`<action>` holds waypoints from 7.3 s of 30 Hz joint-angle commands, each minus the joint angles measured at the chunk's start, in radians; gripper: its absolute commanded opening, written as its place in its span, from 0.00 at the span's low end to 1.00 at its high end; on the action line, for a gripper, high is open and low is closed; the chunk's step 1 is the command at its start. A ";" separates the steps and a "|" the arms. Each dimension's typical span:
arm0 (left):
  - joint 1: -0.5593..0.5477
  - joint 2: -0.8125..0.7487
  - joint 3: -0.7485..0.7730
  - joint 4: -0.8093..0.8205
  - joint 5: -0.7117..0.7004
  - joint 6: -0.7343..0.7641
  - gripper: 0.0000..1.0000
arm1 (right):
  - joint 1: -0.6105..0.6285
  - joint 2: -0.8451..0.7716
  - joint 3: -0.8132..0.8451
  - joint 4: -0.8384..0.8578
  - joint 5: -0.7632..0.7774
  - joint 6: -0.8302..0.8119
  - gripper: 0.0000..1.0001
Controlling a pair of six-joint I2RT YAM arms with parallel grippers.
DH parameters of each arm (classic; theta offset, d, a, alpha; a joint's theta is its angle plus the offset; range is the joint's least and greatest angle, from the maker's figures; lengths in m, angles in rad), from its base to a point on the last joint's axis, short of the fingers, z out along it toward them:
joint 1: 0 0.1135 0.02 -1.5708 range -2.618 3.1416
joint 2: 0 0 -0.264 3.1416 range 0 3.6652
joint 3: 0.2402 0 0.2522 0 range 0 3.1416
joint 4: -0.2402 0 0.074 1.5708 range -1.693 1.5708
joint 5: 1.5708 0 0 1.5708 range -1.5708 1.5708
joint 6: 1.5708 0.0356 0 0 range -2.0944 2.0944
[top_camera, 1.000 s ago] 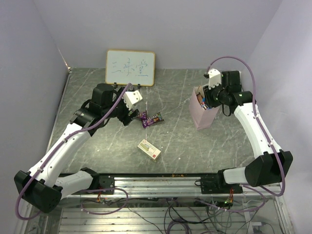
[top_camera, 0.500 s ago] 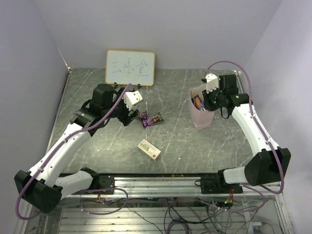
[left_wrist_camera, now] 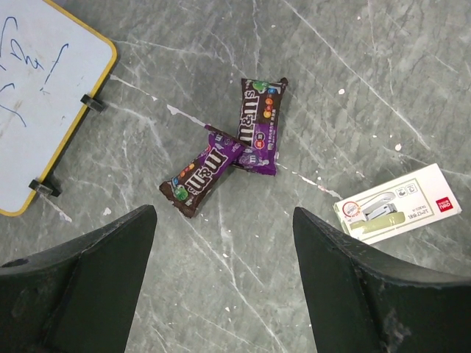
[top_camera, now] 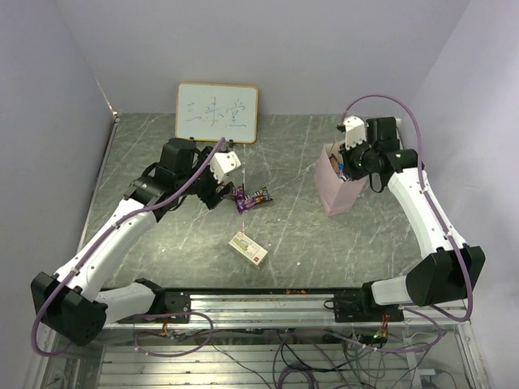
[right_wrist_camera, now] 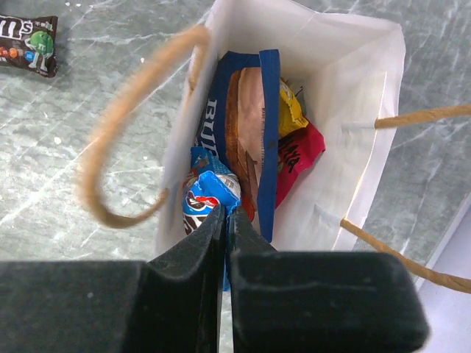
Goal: Place the snacks into the paper bag
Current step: Adjust the snack in the paper bag, then pick up the snack from the center of the board, then place the snack in the paper bag.
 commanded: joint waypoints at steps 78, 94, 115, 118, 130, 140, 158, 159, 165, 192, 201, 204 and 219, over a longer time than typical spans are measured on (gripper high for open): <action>0.170 0.897 0.335 -0.100 0.146 0.664 0.70 | -0.017 -0.233 -0.048 0.054 -0.147 0.011 0.53; 0.170 0.695 0.142 -0.001 0.132 0.516 0.30 | -0.011 -0.157 0.046 0.028 -0.279 -0.039 0.53; 0.089 0.254 0.219 -0.127 0.126 0.282 0.22 | 0.228 -0.022 0.042 0.465 -0.583 0.150 0.53; 0.039 0.228 0.246 -0.116 0.093 0.229 0.22 | 0.268 0.018 0.032 0.543 -0.628 0.209 0.53; -0.070 0.191 0.296 -0.063 -0.004 0.113 0.22 | 0.316 0.054 -0.051 0.772 -0.743 0.412 0.55; -0.091 0.191 0.310 -0.051 -0.013 0.089 0.22 | 0.326 0.079 -0.086 0.821 -0.715 0.465 0.53; -0.103 0.184 0.290 -0.019 -0.007 0.049 0.23 | 0.330 0.108 -0.093 0.871 -0.707 0.531 0.24; -0.103 0.183 0.287 -0.018 -0.008 0.049 0.24 | 0.331 0.108 -0.090 0.869 -0.703 0.528 0.21; -0.103 0.158 0.259 0.000 -0.017 0.033 0.36 | 0.318 0.074 -0.089 0.846 -0.671 0.498 0.00; -0.082 -0.064 0.089 0.046 -0.081 0.057 0.93 | -0.075 -0.269 0.075 0.306 -0.053 0.106 0.00; -0.064 -0.070 0.079 0.060 -0.060 0.050 0.93 | -0.075 -0.211 0.128 0.116 0.031 -0.006 0.00; -0.059 -0.070 0.071 0.063 -0.054 0.049 0.93 | -0.073 -0.158 0.147 0.072 0.001 -0.025 0.00; -0.051 -0.071 0.066 0.064 -0.039 0.056 0.93 | -0.054 0.054 0.244 0.016 0.052 -0.050 0.00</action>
